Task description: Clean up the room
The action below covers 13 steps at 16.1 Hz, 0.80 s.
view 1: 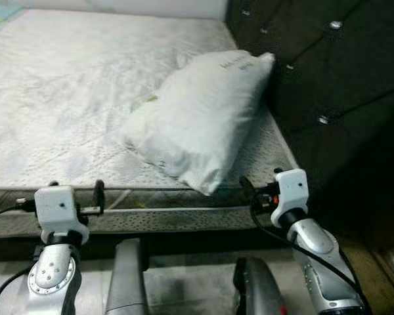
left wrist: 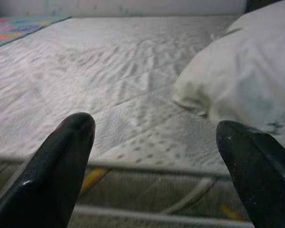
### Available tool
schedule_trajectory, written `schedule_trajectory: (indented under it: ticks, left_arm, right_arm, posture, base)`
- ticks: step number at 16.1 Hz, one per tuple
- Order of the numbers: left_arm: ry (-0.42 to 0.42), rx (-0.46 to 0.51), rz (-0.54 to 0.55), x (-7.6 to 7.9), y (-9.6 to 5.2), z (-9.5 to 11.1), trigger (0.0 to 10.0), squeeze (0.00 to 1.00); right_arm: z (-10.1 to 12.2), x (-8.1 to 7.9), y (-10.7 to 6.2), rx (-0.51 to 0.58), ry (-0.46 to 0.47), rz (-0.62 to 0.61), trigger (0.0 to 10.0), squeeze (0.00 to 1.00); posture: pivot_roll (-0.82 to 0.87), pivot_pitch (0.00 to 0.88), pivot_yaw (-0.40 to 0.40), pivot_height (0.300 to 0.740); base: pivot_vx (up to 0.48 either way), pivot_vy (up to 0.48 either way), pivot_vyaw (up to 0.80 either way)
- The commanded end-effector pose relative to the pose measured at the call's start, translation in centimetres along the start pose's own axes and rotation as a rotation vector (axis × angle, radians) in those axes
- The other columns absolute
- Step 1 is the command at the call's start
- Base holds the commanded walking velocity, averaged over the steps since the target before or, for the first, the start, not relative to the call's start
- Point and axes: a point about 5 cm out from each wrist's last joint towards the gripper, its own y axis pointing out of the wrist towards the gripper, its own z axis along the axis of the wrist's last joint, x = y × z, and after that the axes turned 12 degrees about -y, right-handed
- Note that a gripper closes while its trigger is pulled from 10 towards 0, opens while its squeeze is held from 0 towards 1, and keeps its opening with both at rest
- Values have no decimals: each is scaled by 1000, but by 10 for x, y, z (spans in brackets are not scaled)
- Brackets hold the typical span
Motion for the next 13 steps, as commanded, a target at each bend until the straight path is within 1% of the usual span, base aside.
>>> schedule_trajectory:
  ticks: [1,4,7,9,11,13]
  left_arm:
    - [-6,7,-14,5,0,2,10000,0]
    - [-20,-3,-32,8,0,0,10000,0]
    - [-38,-8,-56,12,0,0,10000,0]
    - [-42,-9,-61,13,0,-1,10000,0]
    - [-47,-9,-67,14,1,0,10000,0]
    - [-51,-9,-75,16,1,0,10000,0]
  right_arm:
    - [-1,4,-2,-5,-4,-9,10000,0]
    - [-1,4,-2,-1,0,-3,10000,0]
    - [-2,4,-2,-3,-6,2,10000,0]
    - [-1,1,-1,1,-30,19,10000,0]
    - [-1,1,-1,4,-24,18,10000,0]
    - [-2,2,-1,3,-15,15,10000,0]
  posture:
    - [27,107,-59,487]
    - [24,105,-61,457]
    - [26,103,-62,457]
    - [26,100,-61,457]
    - [27,95,-61,457]
    - [26,92,-61,457]
  base:
    - [0,0,0]
    - [0,0,0]
    - [0,0,0]
    - [0,0,800]
    - [0,0,719]
    - [0,0,0]
